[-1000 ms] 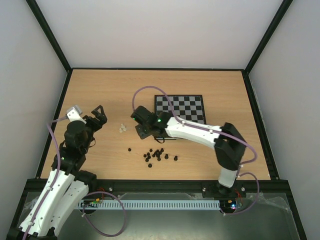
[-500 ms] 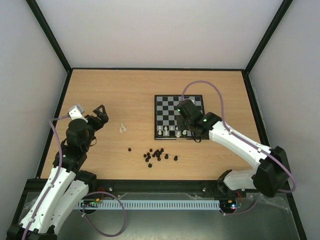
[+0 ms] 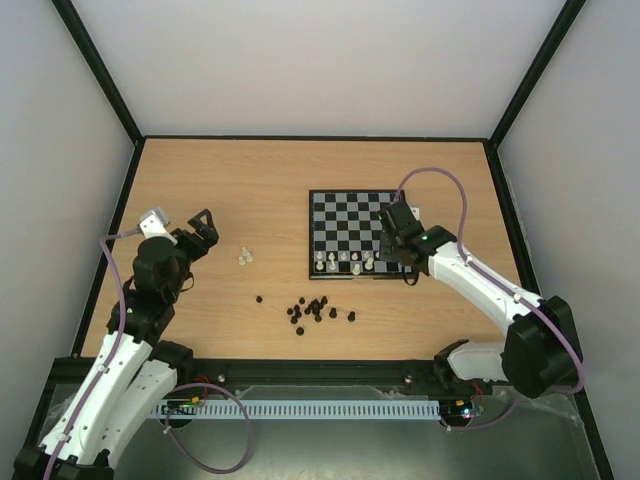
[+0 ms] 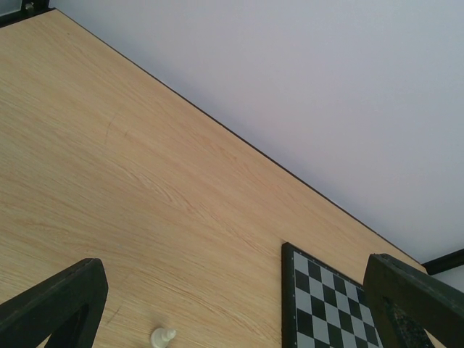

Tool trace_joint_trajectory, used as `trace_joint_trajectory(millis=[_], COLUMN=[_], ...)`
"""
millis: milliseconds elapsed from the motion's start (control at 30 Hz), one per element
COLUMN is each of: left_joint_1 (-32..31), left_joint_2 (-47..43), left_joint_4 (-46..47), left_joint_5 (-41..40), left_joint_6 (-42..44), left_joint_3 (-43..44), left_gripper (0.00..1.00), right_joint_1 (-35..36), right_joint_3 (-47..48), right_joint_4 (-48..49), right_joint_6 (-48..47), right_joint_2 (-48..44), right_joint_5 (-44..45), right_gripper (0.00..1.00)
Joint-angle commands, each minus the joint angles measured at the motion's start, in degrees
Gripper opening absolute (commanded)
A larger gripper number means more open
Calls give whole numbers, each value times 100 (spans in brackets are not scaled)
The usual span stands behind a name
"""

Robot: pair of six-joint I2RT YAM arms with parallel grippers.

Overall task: Set up the chess pieces on the board
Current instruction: Place the chess piece on the chessboard.

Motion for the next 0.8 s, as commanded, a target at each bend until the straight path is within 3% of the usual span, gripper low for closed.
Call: trace_joint_trajectory(millis=[0, 367, 767], left_joint_1=[31, 25, 22], left_joint_2=[0, -5, -26], left_joint_4=[158, 159, 145], left_joint_5=[112, 214, 179], left_joint_6=[56, 52, 53], left_joint_3=[-72, -64, -68], left_gripper=[100, 100, 100], right_joint_1=[-43, -44, -42], right_joint_3=[-319, -907, -918], right_joint_4=[111, 443, 803], right_joint_6=[312, 498, 430], right_joint_2=[152, 383, 969], right_joint_5=[8, -87, -59], right_gripper=[9, 8, 8])
